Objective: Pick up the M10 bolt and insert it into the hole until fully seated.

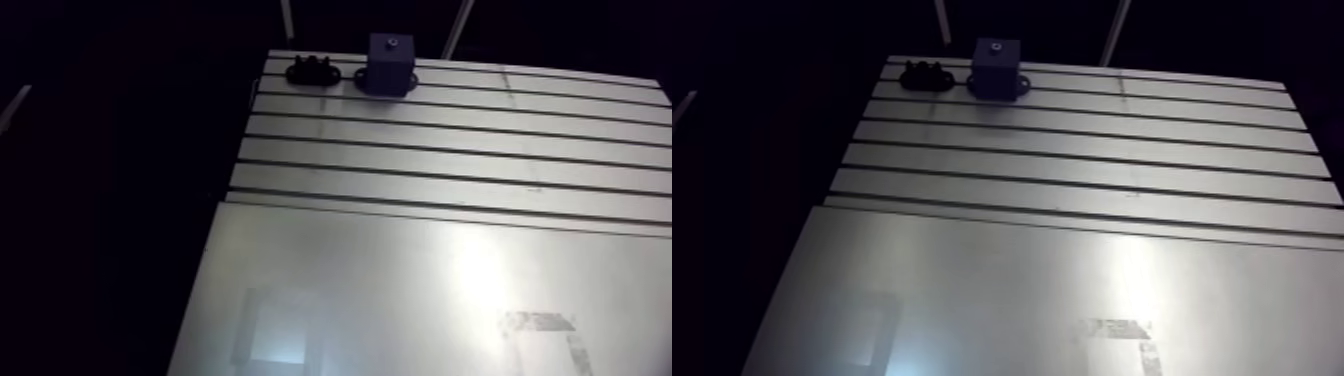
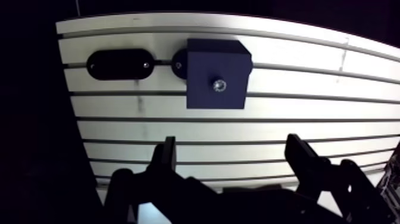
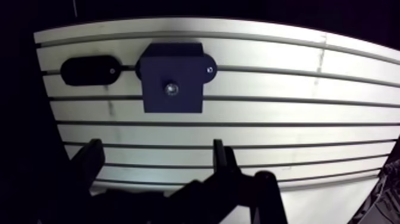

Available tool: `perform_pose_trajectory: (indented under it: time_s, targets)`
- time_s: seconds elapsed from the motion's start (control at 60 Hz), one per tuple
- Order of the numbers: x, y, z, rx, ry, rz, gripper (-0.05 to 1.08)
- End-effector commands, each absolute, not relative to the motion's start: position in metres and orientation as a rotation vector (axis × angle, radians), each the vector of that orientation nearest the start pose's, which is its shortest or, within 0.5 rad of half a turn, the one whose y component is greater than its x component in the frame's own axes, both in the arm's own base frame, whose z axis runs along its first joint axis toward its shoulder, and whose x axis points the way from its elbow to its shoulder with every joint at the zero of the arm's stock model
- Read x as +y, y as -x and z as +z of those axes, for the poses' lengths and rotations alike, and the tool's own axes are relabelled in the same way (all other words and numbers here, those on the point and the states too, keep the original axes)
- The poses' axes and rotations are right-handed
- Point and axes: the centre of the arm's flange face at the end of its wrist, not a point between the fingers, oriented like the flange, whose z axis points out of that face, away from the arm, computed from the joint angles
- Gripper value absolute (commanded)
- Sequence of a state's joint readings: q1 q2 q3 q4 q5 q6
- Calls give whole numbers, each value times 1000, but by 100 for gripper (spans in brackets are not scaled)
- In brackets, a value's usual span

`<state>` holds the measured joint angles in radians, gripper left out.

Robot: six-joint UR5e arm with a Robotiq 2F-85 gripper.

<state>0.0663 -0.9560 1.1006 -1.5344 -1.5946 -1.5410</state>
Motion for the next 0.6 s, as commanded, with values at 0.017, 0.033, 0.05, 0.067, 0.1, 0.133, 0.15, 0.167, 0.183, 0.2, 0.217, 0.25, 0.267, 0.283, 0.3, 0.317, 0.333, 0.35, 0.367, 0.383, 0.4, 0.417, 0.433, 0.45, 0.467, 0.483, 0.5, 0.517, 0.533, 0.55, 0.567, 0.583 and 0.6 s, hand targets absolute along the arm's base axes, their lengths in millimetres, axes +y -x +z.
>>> perform_pose_trajectory:
  time_s: [0.017, 0.033, 0.05, 0.067, 0.1, 0.133, 0.15, 0.167, 0.183, 0.2, 0.217, 0.25, 0.267, 0.283, 0.3, 0.317, 0.333, 0.35, 0.367, 0.383, 0.4, 0.417, 0.433, 0.45, 0.467, 0.483, 0.5, 0.517, 0.533, 0.55, 0.567, 0.583, 0.6]
  targets:
    - [-188, 655, 435, 3038, 87, 43, 0]
    - [-188, 655, 435, 3038, 87, 43, 0]
    - [-187, 643, 453, 3055, 87, 39, 0]
    - [-187, 643, 453, 3055, 87, 39, 0]
    - [-187, 638, 459, 3060, 87, 39, 0]
    - [-186, 633, 465, 3067, 87, 40, 0]
    - [-186, 633, 465, 3067, 87, 40, 0]
    - [-186, 629, 471, 3076, 87, 40, 0]
    - [-186, 629, 471, 3076, 87, 40, 0]
    - [-185, 625, 475, 3080, 87, 42, 0]
    - [-185, 625, 475, 3080, 87, 42, 0]
    - [-185, 621, 479, 3085, 87, 42, 0]
    - [-184, 613, 486, 3094, 92, 41, 0]
    - [-184, 613, 486, 3094, 92, 41, 0]
    - [-184, 613, 486, 3094, 92, 41, 0]
    - [-184, 608, 490, 3098, 94, 40, 0]
    - [-184, 608, 490, 3098, 94, 40, 0]
    - [-183, 603, 492, 3100, 93, 40, 0]
    - [-183, 603, 492, 3100, 93, 40, 0]
    - [-183, 599, 493, 3102, 94, 42, 0]
    - [-183, 594, 496, 3103, 95, 40, 0]
    - [-183, 594, 496, 3103, 95, 40, 0]
    - [-182, 589, 498, 3106, 95, 40, 0]
    - [-182, 589, 498, 3106, 95, 40, 0]
    - [-182, 585, 500, 3108, 95, 40, 0]
    - [-182, 585, 500, 3108, 95, 40, 0]
    - [-182, 582, 503, 3113, 97, 37, 0]
    - [-182, 581, 505, 3115, 97, 37, 0]
    - [-182, 581, 505, 3115, 97, 37, 0]
    - [-182, 581, 505, 3115, 97, 37, 0]
    - [-182, 580, 506, 3117, 97, 37, 0]
    - [-181, 580, 507, 3117, 97, 37, 0]
    - [-181, 580, 507, 3117, 97, 37, 0]
